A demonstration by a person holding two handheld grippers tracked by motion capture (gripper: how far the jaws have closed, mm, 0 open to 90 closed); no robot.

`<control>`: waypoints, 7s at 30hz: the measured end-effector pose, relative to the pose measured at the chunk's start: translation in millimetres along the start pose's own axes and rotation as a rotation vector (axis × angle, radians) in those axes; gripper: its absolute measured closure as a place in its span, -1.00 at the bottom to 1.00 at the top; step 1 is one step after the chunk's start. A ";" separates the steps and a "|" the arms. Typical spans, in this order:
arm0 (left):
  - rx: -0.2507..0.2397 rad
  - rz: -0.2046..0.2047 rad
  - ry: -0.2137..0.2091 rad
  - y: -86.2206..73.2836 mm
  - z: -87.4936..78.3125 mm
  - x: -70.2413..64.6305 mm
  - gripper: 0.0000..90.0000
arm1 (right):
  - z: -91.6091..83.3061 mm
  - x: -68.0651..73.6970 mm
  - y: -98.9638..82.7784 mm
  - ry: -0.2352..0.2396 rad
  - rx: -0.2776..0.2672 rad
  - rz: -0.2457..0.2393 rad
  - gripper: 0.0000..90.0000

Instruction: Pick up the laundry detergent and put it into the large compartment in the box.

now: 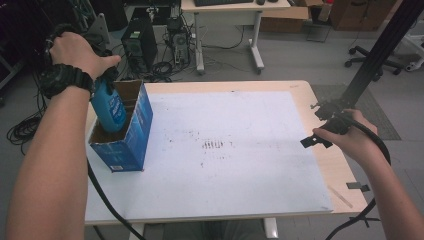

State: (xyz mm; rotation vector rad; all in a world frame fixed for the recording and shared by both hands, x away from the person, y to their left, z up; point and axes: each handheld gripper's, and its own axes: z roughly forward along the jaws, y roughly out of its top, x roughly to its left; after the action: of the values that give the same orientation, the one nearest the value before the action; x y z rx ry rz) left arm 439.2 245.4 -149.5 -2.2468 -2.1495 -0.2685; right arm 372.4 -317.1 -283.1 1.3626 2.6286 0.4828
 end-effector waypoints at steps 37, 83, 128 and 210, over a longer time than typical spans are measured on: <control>0.062 0.013 -0.048 5.9 70.5 -5.1 -0.16 | 6.3 -0.1 -2.3 0.001 0.018 0.004 -0.66; 0.119 0.035 -0.071 3.0 132.7 -11.5 -0.16 | 9.8 0.7 -1.2 -0.003 0.037 0.001 -0.66; -0.005 0.080 -0.043 -6.2 60.7 -11.7 -0.55 | 6.5 3.3 -2.6 0.007 0.023 -0.003 -0.67; -0.124 0.668 -0.127 -11.3 27.5 -163.7 -0.67 | -10.8 9.3 -6.3 0.001 0.002 -0.006 -0.68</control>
State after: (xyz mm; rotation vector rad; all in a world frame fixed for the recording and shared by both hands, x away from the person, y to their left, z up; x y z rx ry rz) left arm 424.9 87.6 -200.4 -2.9475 -1.3228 -0.2420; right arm 359.3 -315.3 -275.0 1.3546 2.6341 0.4799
